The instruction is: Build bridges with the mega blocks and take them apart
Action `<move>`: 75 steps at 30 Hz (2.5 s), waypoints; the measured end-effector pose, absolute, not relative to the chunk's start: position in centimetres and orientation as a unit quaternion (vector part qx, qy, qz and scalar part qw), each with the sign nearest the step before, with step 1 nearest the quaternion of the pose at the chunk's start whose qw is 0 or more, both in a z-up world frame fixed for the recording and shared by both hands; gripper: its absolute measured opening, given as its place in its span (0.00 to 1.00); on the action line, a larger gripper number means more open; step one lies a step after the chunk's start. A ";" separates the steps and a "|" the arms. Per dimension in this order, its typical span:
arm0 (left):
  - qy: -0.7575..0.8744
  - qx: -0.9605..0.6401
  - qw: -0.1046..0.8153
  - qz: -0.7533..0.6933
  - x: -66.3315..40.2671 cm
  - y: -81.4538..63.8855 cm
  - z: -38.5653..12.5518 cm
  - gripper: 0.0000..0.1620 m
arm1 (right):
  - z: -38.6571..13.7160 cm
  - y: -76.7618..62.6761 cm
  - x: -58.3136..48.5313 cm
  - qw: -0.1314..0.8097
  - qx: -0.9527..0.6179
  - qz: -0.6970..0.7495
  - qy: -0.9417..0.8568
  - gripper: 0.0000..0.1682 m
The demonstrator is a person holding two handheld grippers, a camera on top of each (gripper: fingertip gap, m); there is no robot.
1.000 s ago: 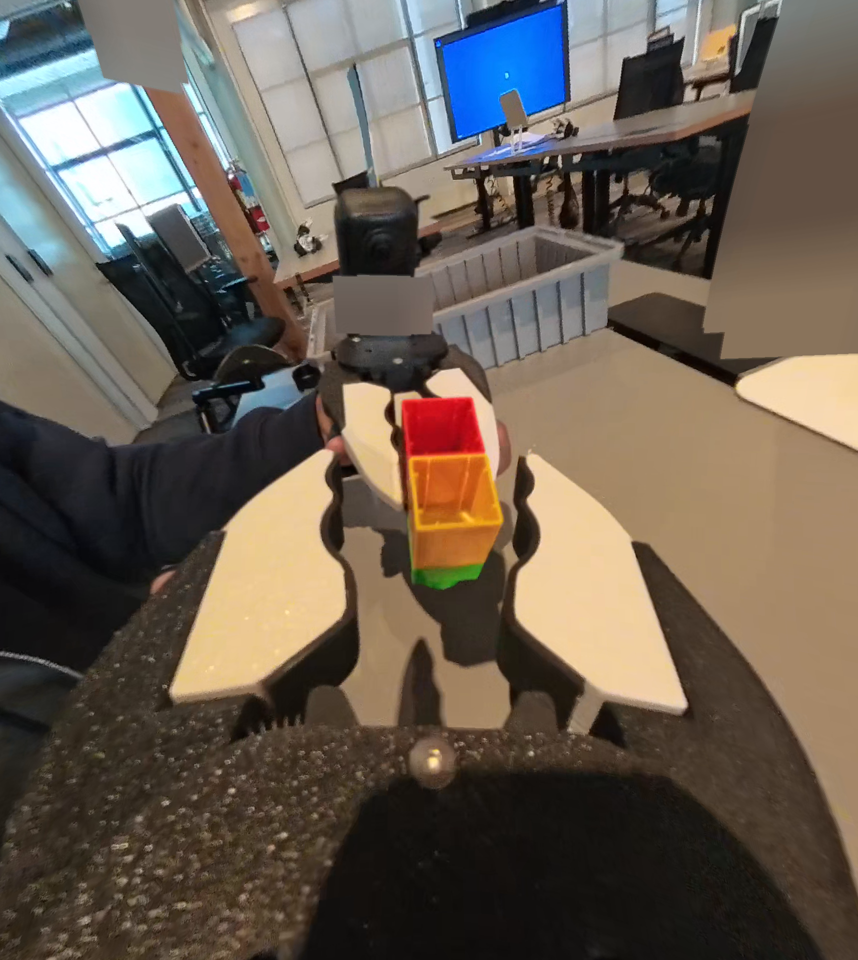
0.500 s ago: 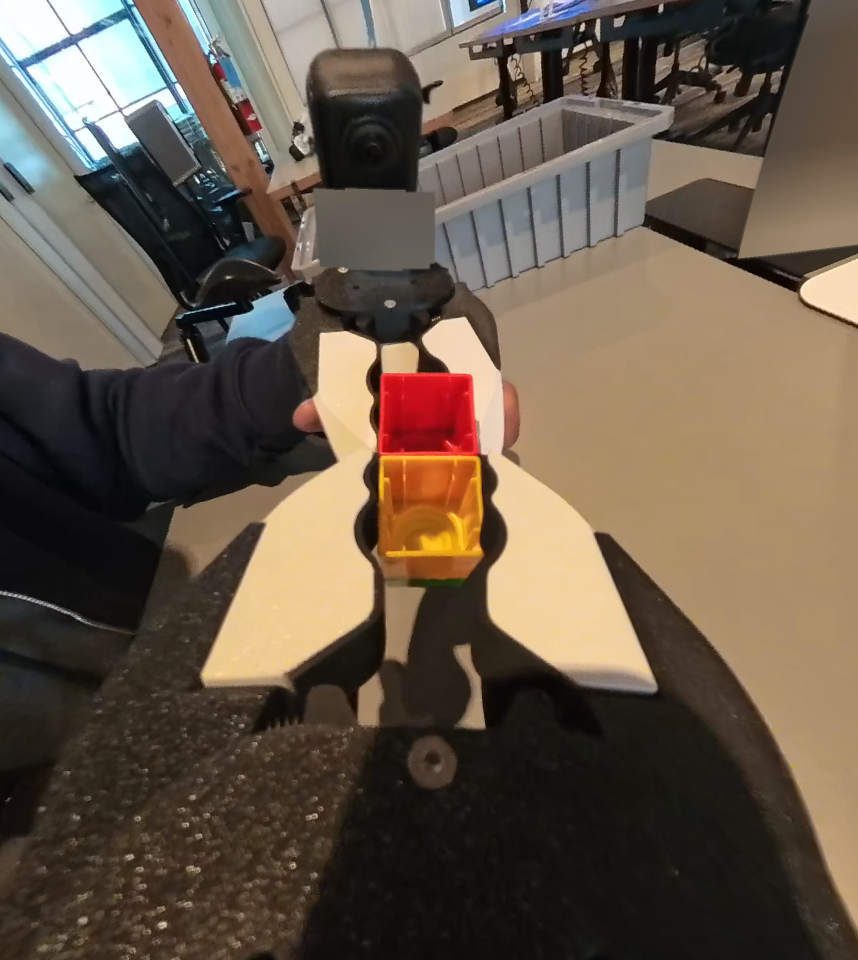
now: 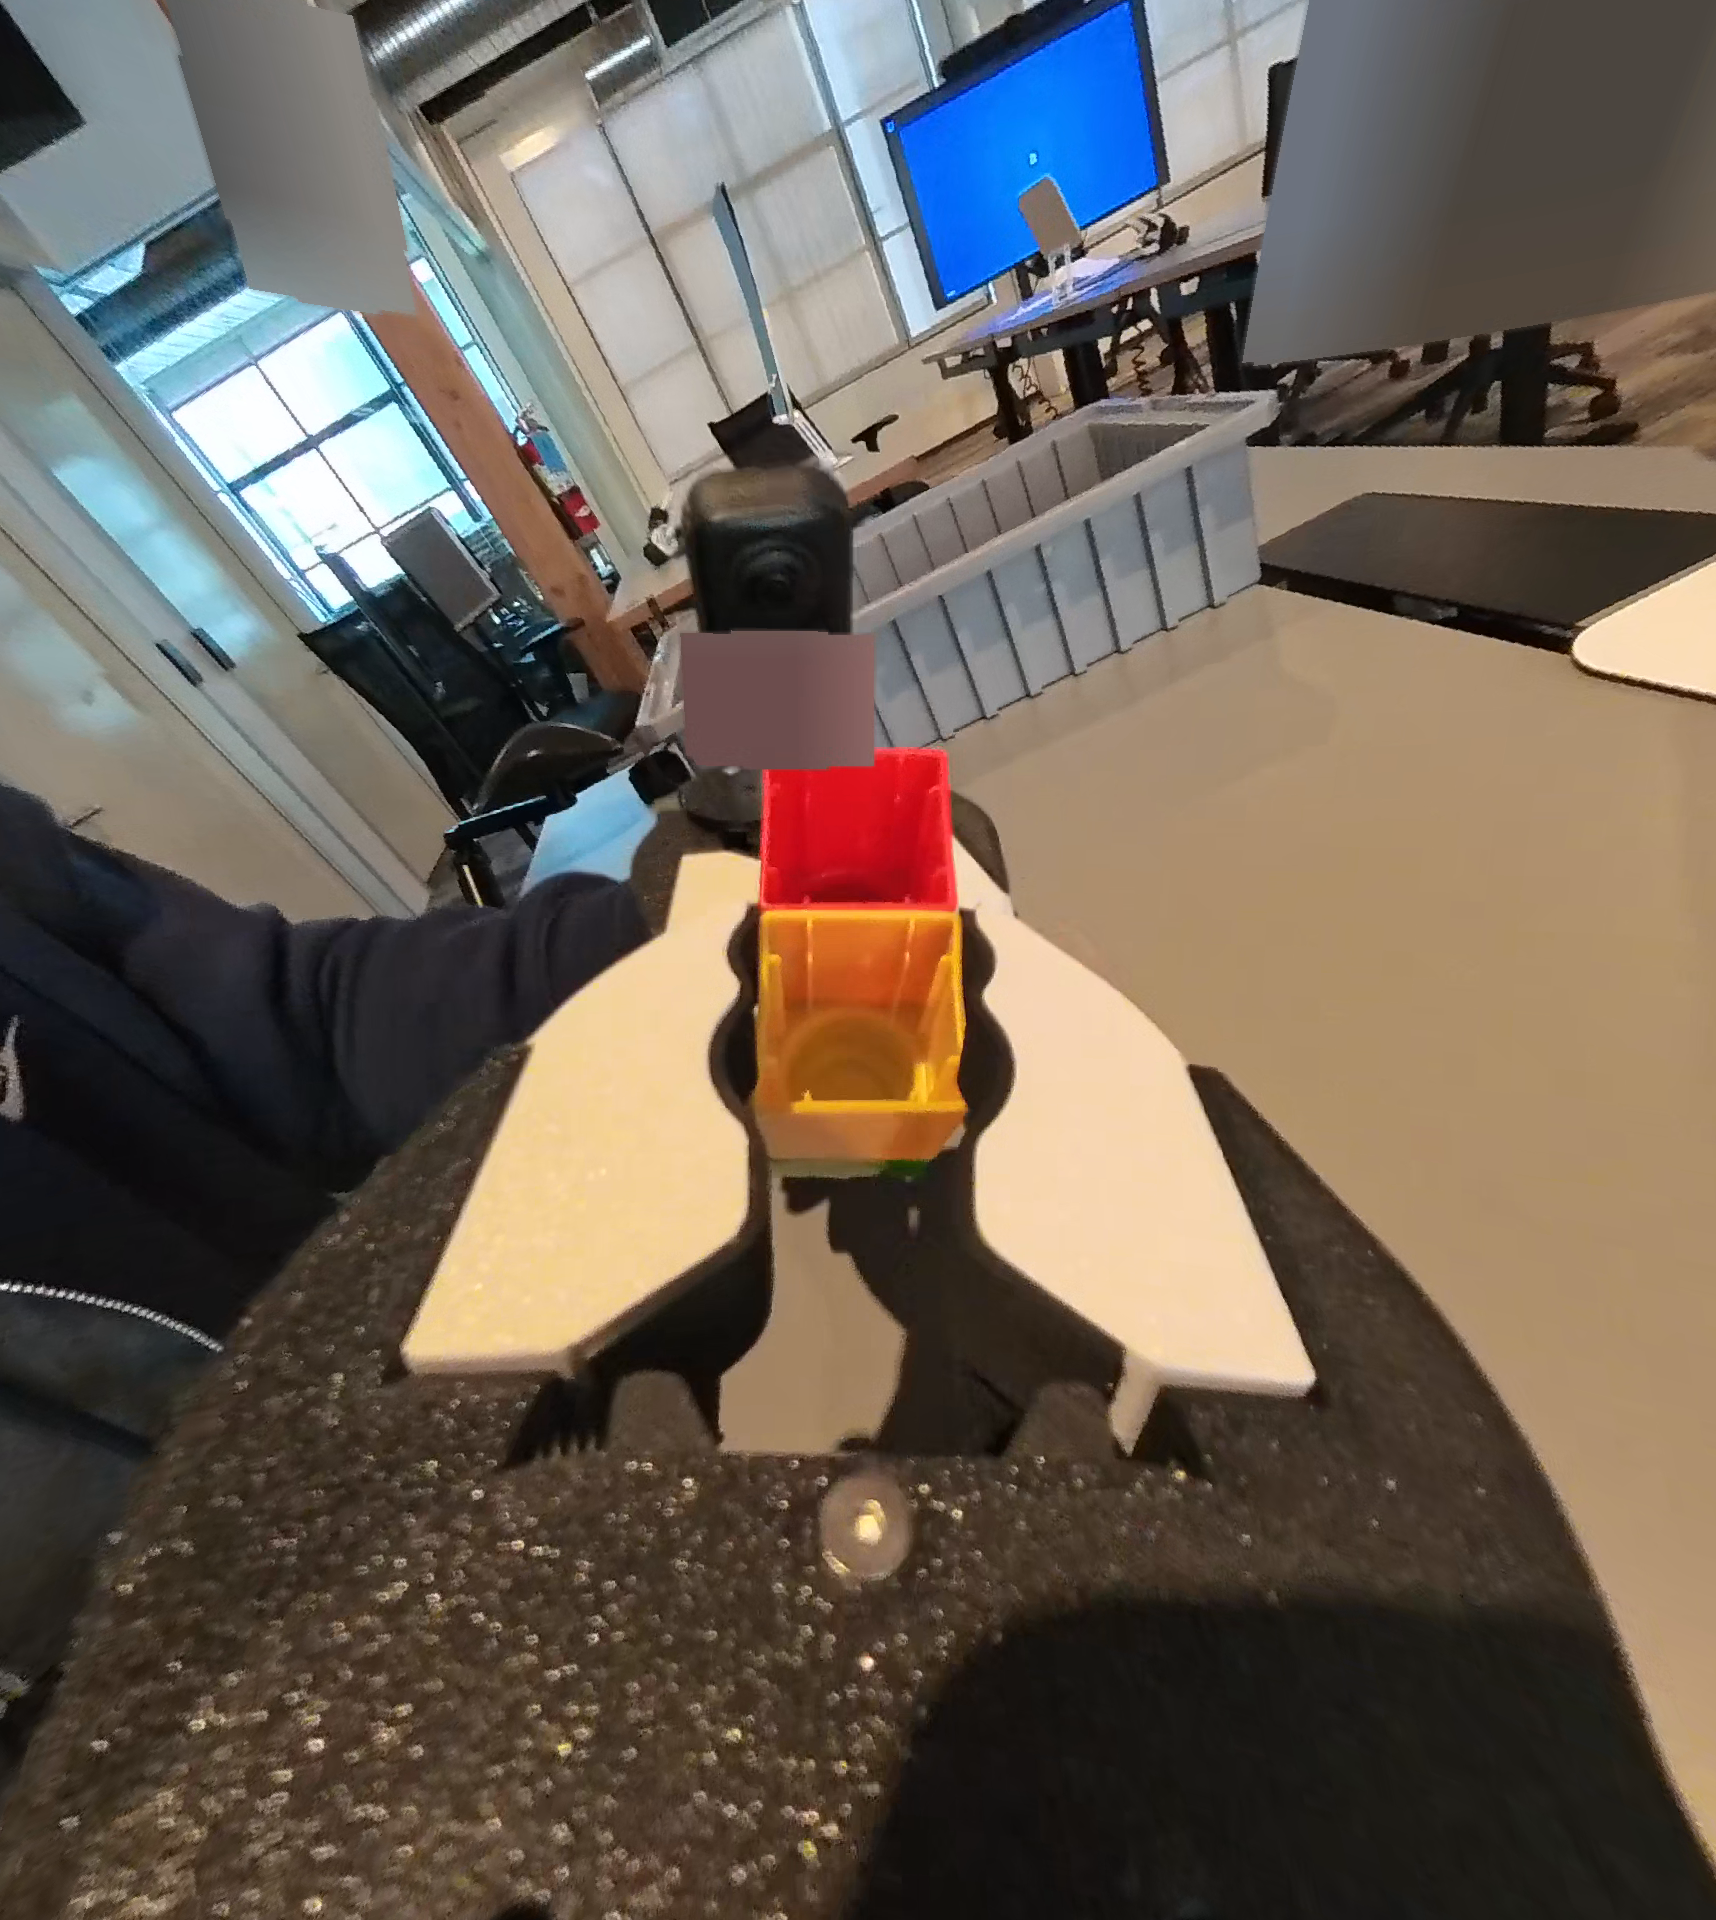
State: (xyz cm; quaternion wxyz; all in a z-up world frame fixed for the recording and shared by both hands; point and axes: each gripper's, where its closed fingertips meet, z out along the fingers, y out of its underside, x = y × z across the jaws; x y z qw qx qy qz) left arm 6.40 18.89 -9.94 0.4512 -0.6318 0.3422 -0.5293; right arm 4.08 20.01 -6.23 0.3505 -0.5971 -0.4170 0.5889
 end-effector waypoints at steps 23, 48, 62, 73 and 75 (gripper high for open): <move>0.360 -0.610 0.561 -0.429 6.6 19.7 -8.2 0.23 | -4.8 20.6 5.5 0.344 -0.586 0.615 -0.399 0.22; 0.373 -0.529 0.555 -0.523 6.7 17.5 -7.3 0.22 | 2.2 27.8 18.6 0.528 -0.663 0.329 -0.416 0.22; 0.414 -0.561 0.546 -0.465 8.1 17.5 -9.5 0.22 | -14.1 44.9 37.1 0.266 -0.911 0.039 -0.314 0.37; 0.437 -0.577 0.545 -0.424 8.8 17.8 -10.5 0.22 | -4.5 24.4 15.4 0.343 -0.687 0.324 -0.552 0.42; 0.447 -0.577 0.543 -0.415 9.1 17.6 -10.7 0.22 | -5.2 20.4 12.2 0.306 -0.651 0.351 -0.599 0.44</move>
